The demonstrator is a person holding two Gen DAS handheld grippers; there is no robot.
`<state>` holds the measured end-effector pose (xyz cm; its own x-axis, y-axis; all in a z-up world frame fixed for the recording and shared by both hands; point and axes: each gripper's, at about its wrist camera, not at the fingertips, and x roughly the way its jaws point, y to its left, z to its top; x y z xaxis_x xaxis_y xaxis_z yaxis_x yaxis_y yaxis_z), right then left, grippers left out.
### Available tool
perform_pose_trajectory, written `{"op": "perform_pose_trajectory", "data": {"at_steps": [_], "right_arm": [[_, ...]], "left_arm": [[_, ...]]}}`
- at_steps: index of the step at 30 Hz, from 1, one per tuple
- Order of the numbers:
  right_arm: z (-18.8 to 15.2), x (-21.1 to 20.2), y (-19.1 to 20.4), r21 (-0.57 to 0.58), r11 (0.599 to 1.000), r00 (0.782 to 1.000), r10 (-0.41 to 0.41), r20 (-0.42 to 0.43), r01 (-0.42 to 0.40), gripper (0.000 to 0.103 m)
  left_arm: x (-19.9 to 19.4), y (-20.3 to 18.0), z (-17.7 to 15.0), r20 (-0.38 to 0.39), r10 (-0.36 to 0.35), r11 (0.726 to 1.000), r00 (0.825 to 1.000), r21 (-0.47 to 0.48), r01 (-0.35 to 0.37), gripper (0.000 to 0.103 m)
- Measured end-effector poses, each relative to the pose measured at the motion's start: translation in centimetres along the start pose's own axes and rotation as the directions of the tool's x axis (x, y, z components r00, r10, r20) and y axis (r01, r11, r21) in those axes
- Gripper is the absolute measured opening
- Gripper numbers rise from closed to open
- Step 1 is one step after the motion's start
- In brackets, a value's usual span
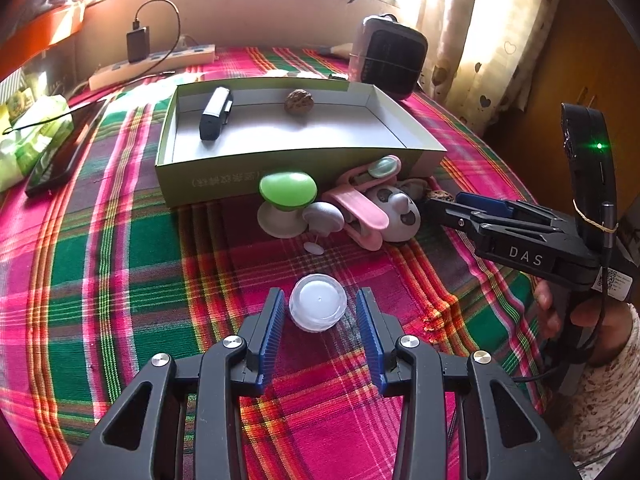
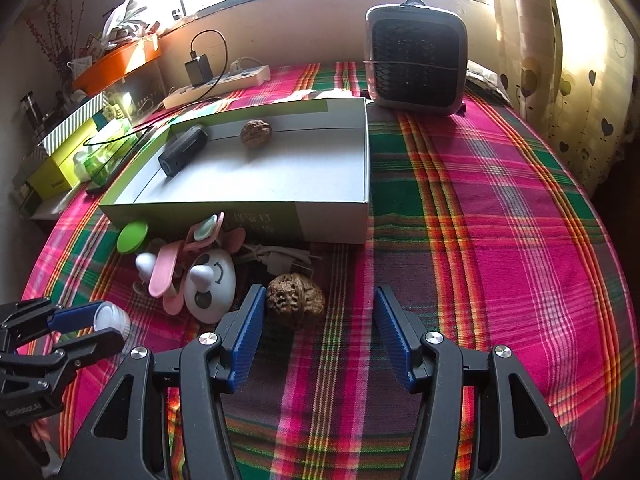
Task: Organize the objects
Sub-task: 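Grasp the small white jar with the left tool while the right tool grasps the second walnut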
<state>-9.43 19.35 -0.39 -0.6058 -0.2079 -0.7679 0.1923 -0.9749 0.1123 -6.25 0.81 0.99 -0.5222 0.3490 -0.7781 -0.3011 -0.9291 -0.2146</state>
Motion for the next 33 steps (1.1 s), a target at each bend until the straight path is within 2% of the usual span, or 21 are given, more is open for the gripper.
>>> {"op": "perform_pose_trajectory", "data": {"at_steps": [11, 13, 17, 22, 33], "right_arm": [[0.17, 0.25, 0.58, -0.042, 0.999, 1.0, -0.004, -0.007, 0.004, 0.056], [0.18, 0.23, 0.6, -0.044, 0.999, 1.0, -0.006, -0.006, 0.006, 0.049], [0.14, 0.2, 0.69, -0.052, 0.999, 1.0, 0.002, -0.005, -0.002, 0.043], [0.06, 0.18, 0.92, -0.067, 0.998, 1.0, 0.013, -0.006, -0.014, 0.031], [0.04, 0.08, 0.92, -0.065, 0.998, 1.0, 0.015, -0.004, -0.016, 0.031]], "left_arm": [[0.22, -0.11, 0.15, 0.004, 0.023, 1.0, 1.0, 0.009, -0.023, 0.035], [0.24, -0.1, 0.14, 0.004, 0.026, 1.0, 1.0, 0.01, -0.026, 0.034], [0.28, -0.04, 0.17, 0.006, 0.039, 0.999, 0.999, 0.007, -0.039, 0.029], [0.25, 0.04, 0.13, 0.008, 0.043, 0.999, 0.999, 0.004, -0.043, 0.027], [0.22, 0.01, 0.11, 0.01, 0.045, 0.999, 0.999, 0.004, -0.045, 0.027]]}}
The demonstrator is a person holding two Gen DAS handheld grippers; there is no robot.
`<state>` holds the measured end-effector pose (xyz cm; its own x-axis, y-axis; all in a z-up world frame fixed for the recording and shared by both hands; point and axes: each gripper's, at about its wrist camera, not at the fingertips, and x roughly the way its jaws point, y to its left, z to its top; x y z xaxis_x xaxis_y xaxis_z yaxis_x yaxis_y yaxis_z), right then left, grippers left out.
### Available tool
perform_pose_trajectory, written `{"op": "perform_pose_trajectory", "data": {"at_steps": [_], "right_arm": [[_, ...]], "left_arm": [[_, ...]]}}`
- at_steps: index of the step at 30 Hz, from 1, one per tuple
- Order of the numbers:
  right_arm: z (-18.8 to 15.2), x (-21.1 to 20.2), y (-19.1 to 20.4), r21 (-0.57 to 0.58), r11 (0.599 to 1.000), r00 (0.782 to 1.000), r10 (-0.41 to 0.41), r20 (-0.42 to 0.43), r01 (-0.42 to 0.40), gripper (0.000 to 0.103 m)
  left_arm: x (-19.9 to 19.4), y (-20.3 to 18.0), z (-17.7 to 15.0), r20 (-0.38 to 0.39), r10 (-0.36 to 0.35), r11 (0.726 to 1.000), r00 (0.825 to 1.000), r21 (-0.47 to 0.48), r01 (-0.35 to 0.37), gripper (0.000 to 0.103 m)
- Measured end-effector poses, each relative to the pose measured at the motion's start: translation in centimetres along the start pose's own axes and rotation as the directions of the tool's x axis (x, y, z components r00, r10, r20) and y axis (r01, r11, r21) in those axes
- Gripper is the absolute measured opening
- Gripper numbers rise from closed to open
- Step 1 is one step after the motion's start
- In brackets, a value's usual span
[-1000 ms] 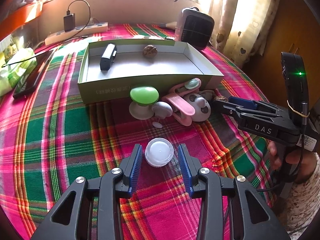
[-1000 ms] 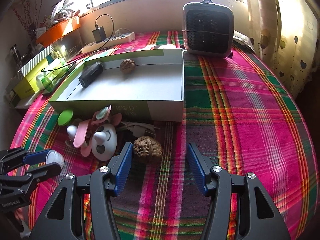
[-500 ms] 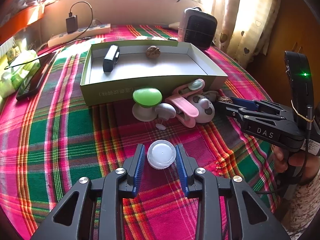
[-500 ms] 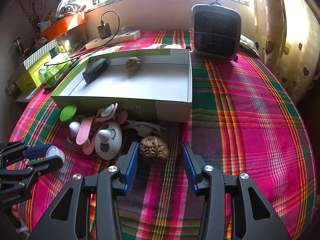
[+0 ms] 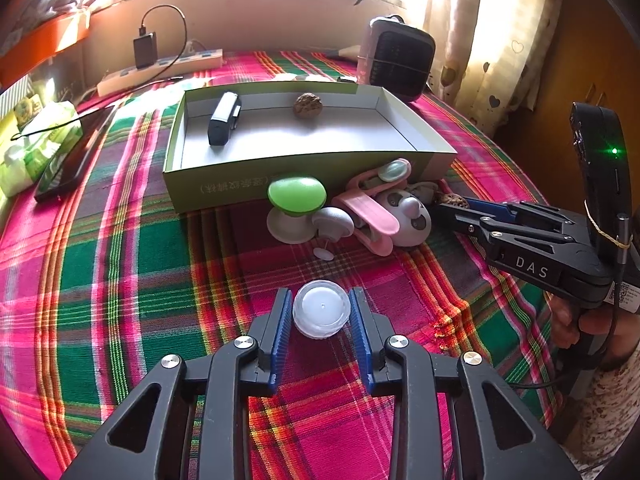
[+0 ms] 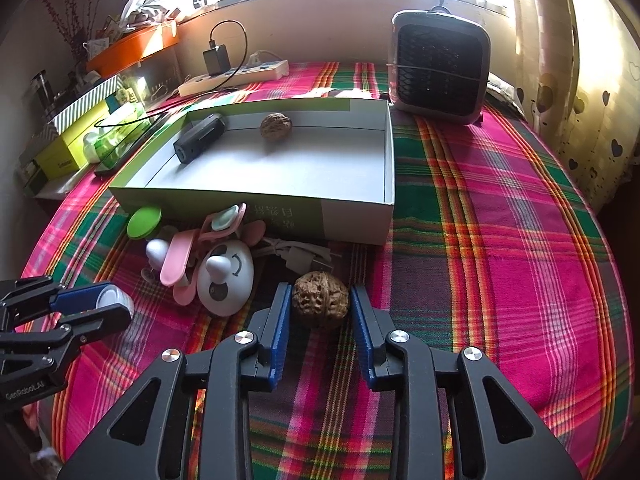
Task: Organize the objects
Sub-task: 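Grasp the small white jar with the left tool while the right tool grasps the second walnut, then carry the white jar and walnut over the white box with both tools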
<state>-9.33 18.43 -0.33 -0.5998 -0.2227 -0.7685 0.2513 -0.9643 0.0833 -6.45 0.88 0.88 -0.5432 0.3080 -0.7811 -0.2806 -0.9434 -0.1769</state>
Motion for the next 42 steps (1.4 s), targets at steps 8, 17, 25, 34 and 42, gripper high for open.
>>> {"op": "perform_pose_trajectory", "data": {"at_steps": [8, 17, 25, 34, 42], "right_arm": [[0.0, -0.1, -0.1, 0.004, 1.0, 1.0, 0.0, 0.003, 0.0, 0.031], [0.1, -0.7, 0.2, 0.005, 1.0, 1.0, 0.002, 0.019, -0.002, 0.031], [0.6, -1.5, 0.1, 0.014, 1.0, 0.999, 0.005, 0.043, -0.005, 0.031], [2.2, -2.3, 0.3, 0.009, 1.0, 0.997, 0.017, 0.071, -0.017, 0.031], [4.3, -2.3, 0.9, -0.019, 1.0, 0.995, 0.02, 0.094, -0.018, 0.031]], "left_arm": [[-0.3, 0.0, 0.3, 0.009, 0.004, 1.0, 1.0, 0.004, -0.004, 0.027], [-0.9, -0.2, 1.0, 0.032, 0.007, 1.0, 0.999, 0.012, -0.007, 0.027], [-1.4, -0.2, 2.2, 0.06, 0.007, 1.0, 0.998, 0.021, -0.008, 0.027], [-1.8, 0.0, 3.9, 0.088, 0.018, 0.999, 0.996, 0.033, -0.021, 0.027], [-1.4, 0.5, 6.4, 0.11, 0.029, 0.998, 0.994, 0.045, -0.034, 0.027]]}}
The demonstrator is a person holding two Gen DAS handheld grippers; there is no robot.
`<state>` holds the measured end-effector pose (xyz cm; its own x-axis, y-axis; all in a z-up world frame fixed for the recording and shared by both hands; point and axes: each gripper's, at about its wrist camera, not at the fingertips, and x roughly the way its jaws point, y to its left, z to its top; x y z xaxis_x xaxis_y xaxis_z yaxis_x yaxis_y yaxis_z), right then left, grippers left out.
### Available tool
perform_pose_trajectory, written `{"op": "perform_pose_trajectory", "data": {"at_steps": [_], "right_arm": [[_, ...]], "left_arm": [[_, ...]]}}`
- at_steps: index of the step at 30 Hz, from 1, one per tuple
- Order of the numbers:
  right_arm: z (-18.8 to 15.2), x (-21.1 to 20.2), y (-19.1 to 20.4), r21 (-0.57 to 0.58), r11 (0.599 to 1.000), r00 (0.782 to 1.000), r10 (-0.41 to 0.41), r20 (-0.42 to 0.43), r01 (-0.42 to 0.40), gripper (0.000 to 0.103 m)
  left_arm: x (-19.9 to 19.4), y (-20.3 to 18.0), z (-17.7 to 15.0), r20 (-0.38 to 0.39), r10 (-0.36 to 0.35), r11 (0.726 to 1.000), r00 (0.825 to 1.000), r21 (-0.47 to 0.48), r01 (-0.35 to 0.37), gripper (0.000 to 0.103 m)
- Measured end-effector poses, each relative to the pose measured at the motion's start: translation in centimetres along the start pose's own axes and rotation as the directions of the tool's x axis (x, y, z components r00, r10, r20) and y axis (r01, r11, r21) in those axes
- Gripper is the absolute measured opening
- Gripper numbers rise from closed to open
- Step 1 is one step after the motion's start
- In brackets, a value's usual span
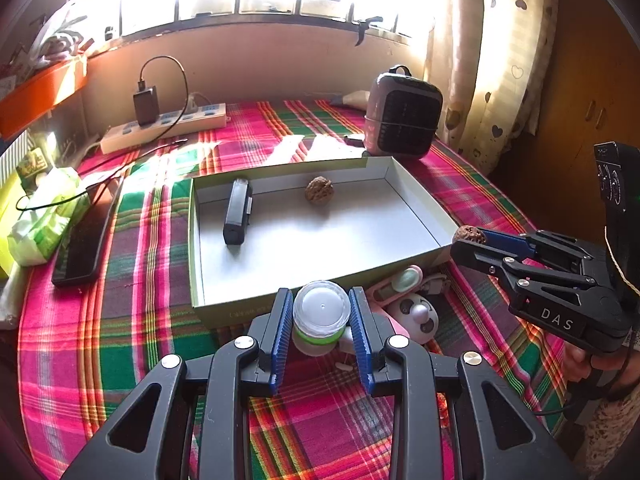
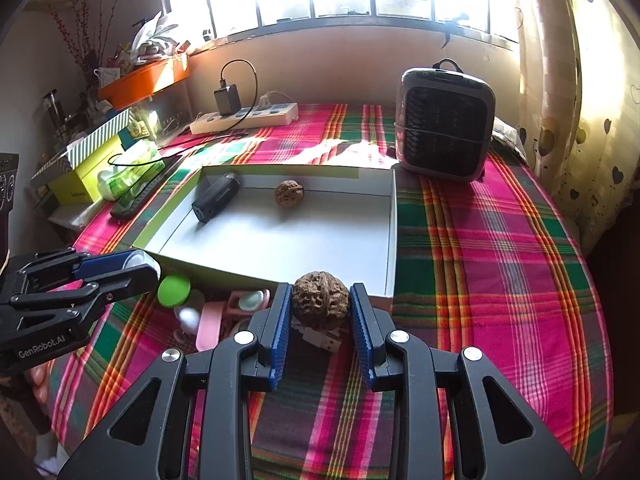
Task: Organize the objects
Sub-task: 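Carry the white jar and walnut over the white box with both tools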
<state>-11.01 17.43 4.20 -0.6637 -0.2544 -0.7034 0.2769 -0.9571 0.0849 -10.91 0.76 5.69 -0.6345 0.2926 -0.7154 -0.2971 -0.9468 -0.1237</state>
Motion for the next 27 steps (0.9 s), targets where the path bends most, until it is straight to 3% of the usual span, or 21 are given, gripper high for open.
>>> {"op": "perform_pose_trajectory", "data": {"at_steps": [13, 27], "right_arm": [[3.5, 2.1, 0.0, -0.011, 1.0, 1.0, 0.009, -0.008, -0.009, 0.031], [6.8, 7.0, -1.1, 0.014, 1.0, 0.998, -0.004, -0.064, 0.005, 0.031]], "left_arm": [[2.6, 1.1, 3.8, -0.004, -0.016, 1.0, 1.0, -0.012, 0.016, 0.027], [7.3, 2.5, 7.4, -0.046, 0.016, 1.0, 0.999, -0.012, -0.017, 0.027]]}}
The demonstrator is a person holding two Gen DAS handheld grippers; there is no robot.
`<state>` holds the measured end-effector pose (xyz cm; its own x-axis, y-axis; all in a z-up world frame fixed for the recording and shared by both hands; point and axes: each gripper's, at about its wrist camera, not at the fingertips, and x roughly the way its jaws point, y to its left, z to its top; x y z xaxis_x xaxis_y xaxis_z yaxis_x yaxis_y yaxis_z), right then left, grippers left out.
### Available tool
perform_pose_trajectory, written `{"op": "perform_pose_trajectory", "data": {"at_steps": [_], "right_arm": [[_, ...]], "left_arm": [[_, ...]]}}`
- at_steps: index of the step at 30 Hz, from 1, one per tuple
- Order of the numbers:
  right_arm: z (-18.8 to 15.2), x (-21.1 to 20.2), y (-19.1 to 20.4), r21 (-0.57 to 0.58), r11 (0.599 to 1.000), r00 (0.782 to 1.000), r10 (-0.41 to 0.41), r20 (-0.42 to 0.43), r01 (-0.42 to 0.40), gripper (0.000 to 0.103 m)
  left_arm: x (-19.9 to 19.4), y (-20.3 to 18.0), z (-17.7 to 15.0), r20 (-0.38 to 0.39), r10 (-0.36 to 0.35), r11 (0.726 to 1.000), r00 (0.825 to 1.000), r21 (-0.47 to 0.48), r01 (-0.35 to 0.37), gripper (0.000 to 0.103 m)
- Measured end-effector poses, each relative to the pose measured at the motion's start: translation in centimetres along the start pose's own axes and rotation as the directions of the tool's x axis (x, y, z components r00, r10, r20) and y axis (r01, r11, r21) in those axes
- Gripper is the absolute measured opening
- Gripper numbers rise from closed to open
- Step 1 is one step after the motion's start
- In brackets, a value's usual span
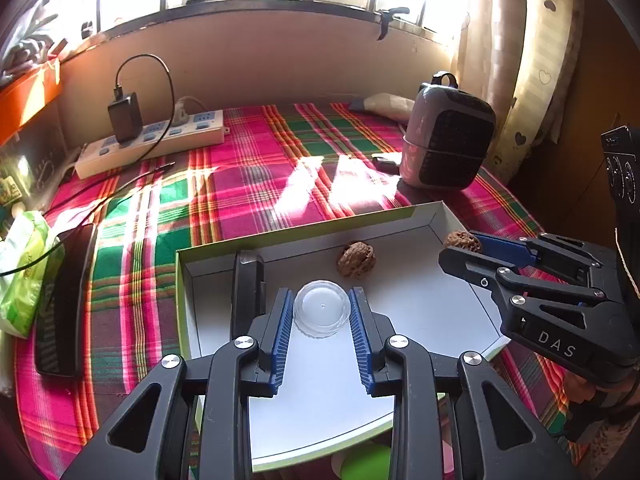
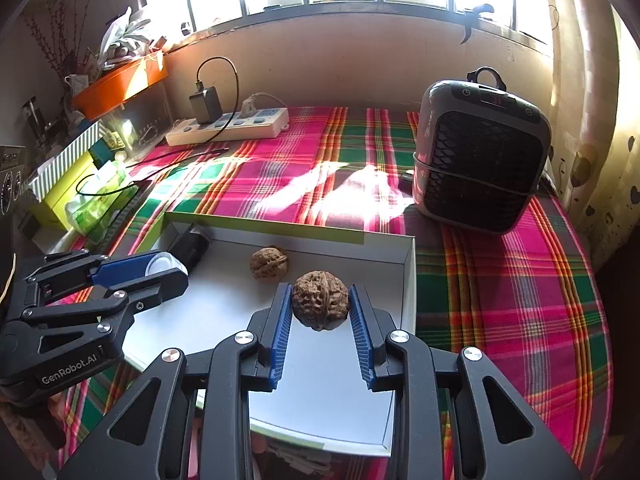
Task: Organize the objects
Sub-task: 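Carry the white jar and walnut over the white box with both tools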
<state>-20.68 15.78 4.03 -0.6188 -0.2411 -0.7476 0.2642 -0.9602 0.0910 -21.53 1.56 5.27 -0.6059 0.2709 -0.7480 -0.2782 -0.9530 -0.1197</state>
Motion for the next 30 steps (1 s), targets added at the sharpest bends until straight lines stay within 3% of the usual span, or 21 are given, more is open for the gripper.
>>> {"op": "perform_pose_trajectory", "data": {"at_steps": [12, 30], "right_arm": [[1.3, 3.4, -0.8, 0.02, 1.0, 0.998, 0.009, -0.058, -0.008, 0.031], [1.7, 5.6, -0.7, 0.014, 1.0, 0.995, 0.003, -0.103, -0.002, 0.031]], "left_arm": [[3.6, 0.8, 1.4, -0.047, 0.027, 1.0, 0.999, -0.004, -0.028, 0.027], [5.4, 0.7, 1.8, -0.059, 0.036, 0.999, 0.998, 0.017, -0.035, 0.027]]}}
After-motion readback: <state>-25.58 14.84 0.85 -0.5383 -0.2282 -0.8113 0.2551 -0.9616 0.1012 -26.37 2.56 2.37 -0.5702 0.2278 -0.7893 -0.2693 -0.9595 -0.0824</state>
